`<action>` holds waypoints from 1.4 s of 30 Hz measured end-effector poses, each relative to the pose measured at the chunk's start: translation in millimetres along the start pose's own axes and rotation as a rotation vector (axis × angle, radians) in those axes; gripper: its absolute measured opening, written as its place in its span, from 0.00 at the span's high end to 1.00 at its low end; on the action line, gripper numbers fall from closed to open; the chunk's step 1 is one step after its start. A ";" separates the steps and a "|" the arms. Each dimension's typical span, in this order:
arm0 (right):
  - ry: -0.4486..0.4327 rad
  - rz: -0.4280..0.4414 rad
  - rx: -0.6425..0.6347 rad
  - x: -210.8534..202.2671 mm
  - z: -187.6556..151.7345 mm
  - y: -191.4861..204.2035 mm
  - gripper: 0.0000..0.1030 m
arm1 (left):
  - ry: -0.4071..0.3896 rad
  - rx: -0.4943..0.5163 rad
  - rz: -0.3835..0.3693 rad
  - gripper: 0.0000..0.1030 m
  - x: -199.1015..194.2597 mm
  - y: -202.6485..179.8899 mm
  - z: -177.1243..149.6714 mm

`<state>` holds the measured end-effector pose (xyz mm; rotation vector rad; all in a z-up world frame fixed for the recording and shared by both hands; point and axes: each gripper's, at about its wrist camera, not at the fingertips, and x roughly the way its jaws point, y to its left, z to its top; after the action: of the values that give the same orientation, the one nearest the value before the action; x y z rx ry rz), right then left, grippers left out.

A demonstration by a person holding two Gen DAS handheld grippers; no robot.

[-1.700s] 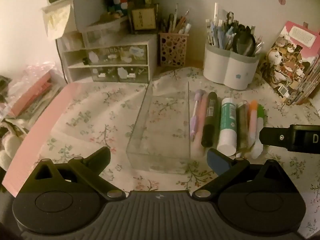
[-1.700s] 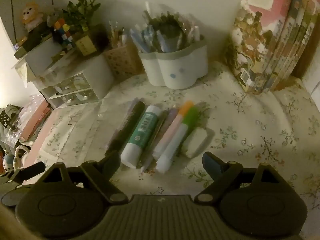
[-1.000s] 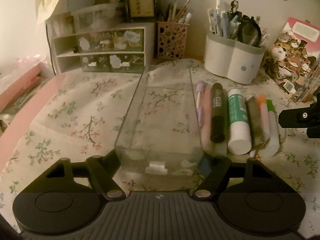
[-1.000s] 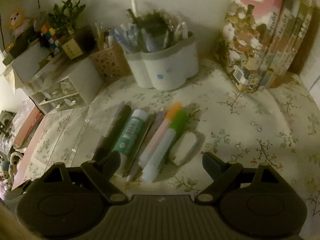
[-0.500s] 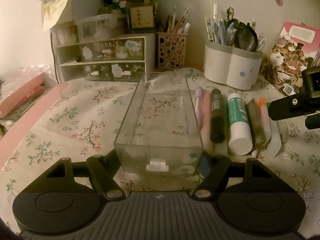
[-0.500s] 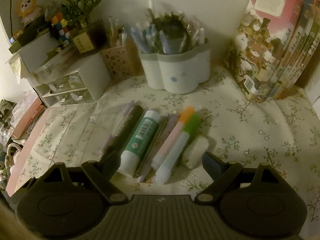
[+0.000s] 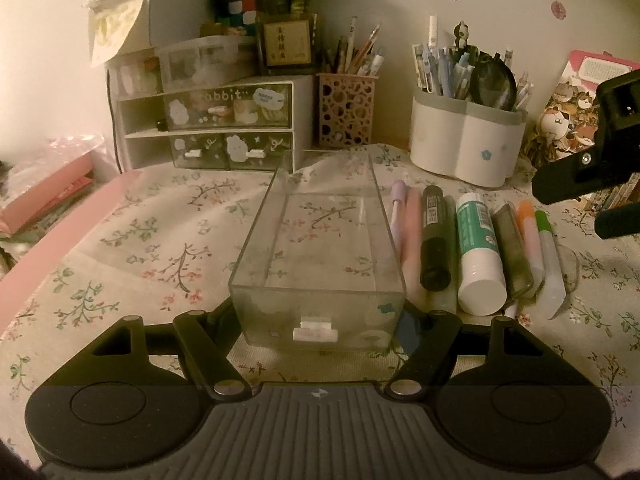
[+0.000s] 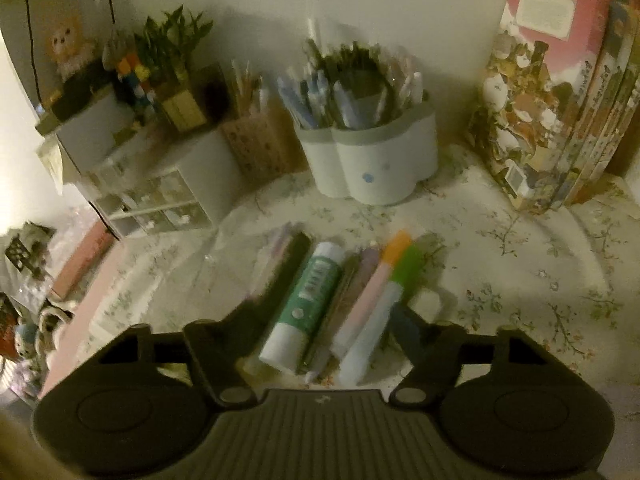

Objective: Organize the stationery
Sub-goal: 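Move the right tool toward the green-labelled glue stick in the row, then grasp the green-labelled glue stick with the right tool and lift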

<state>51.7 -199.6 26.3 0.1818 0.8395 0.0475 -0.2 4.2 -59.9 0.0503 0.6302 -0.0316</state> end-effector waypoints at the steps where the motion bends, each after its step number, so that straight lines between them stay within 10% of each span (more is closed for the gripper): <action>1: -0.004 0.001 0.005 0.3 0.5 -1.3 0.47 | 0.000 0.003 -0.003 0.30 0.1 0.9 0.2; 13: 0.005 0.111 0.029 17.2 8.1 5.3 0.76 | -0.003 0.007 -0.008 0.30 0.0 0.7 0.4; 29: 0.218 0.091 0.070 95.6 21.8 4.1 0.78 | -0.004 0.005 -0.006 0.30 -0.3 -0.4 0.1; 42: 0.169 0.109 0.134 81.1 25.1 -5.4 0.78 | -0.006 0.006 -0.007 0.30 -0.4 -0.4 0.1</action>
<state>124.3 -199.2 -17.9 0.3533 1.0020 0.1102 -0.5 3.7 -59.6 0.0536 0.6239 -0.0407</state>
